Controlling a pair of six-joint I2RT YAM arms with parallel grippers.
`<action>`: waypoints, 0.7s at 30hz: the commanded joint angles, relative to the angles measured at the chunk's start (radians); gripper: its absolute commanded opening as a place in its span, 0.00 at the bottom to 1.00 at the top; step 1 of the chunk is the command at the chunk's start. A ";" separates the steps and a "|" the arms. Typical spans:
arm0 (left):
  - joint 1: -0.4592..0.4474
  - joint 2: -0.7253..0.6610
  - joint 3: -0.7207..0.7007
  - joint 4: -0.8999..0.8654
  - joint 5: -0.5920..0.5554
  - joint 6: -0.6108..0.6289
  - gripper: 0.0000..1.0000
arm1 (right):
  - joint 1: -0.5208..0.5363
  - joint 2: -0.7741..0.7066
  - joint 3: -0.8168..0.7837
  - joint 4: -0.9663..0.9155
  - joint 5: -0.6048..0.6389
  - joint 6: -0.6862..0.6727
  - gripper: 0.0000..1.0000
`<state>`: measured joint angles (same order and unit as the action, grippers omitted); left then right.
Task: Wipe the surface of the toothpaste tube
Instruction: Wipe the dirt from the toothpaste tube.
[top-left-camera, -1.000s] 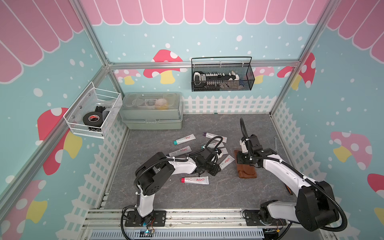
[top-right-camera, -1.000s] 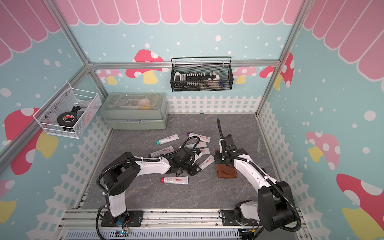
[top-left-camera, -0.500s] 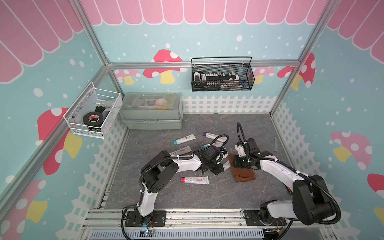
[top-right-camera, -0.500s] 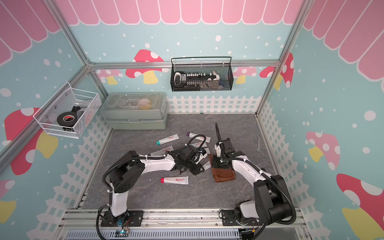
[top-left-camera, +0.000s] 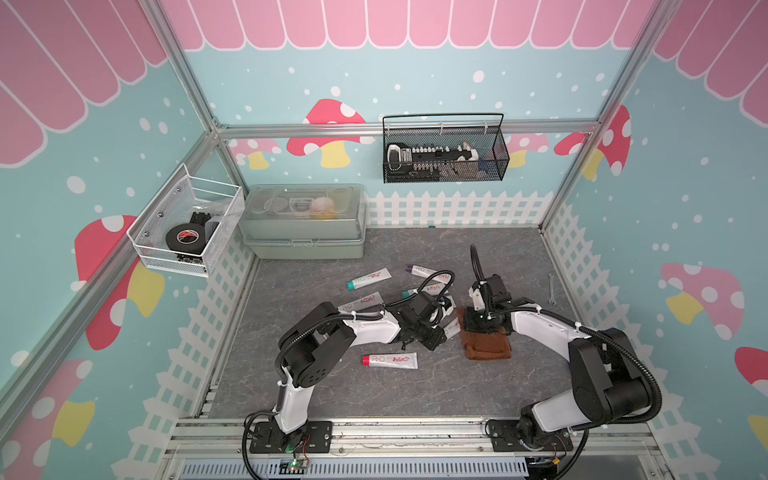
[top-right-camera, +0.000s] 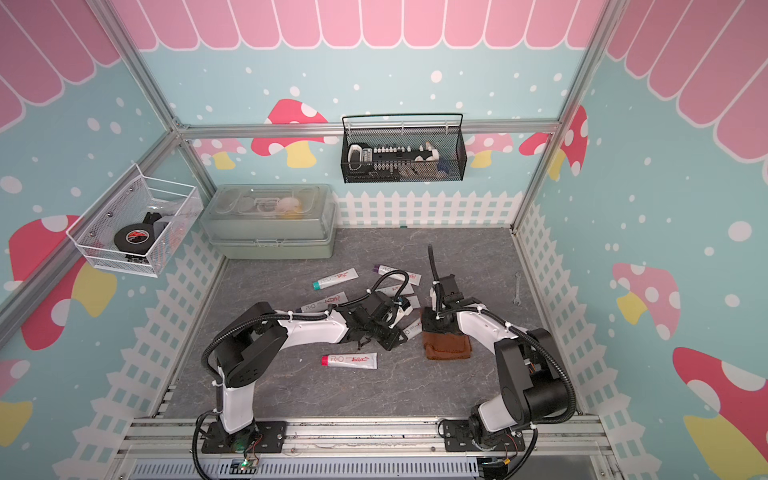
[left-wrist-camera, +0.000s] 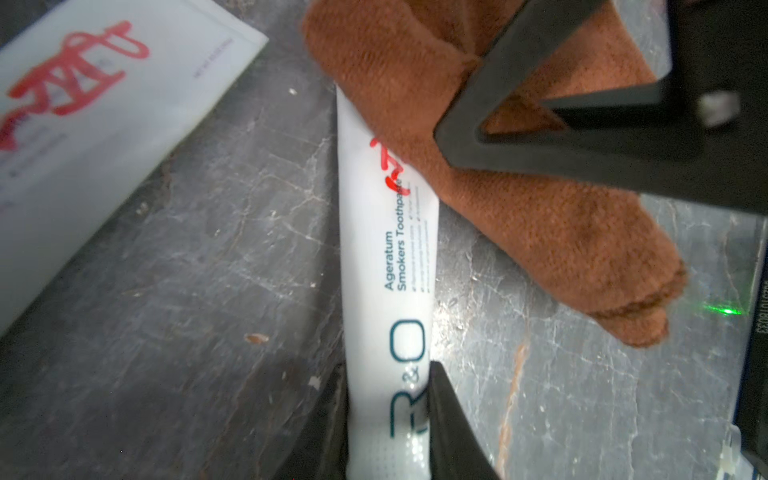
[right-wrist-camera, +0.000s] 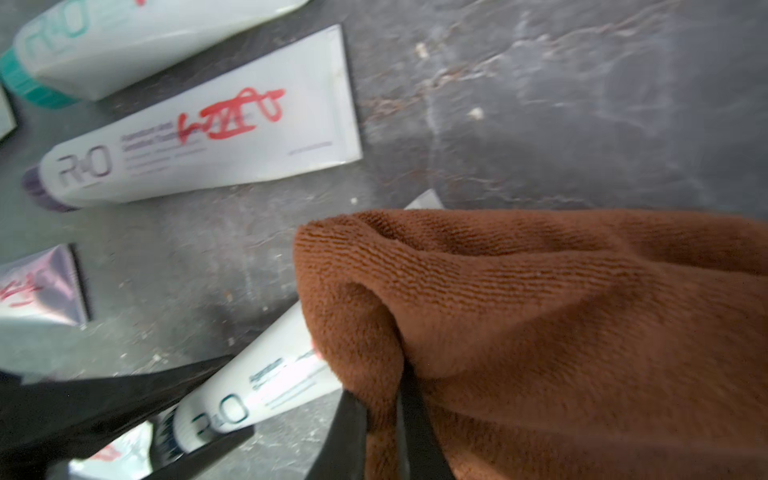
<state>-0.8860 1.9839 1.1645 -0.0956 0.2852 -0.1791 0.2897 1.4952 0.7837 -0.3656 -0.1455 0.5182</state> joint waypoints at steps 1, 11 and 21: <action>-0.004 -0.005 -0.024 -0.052 0.006 0.009 0.22 | -0.011 0.021 -0.003 -0.052 0.159 0.024 0.09; -0.019 0.024 0.013 -0.085 0.010 0.028 0.22 | -0.014 -0.064 0.071 -0.056 -0.075 -0.023 0.10; -0.026 0.039 0.019 -0.069 0.005 0.016 0.20 | -0.014 0.086 0.067 -0.024 -0.173 -0.027 0.09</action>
<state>-0.9039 1.9915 1.1854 -0.1223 0.2886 -0.1680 0.2787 1.5402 0.8471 -0.3656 -0.3119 0.5087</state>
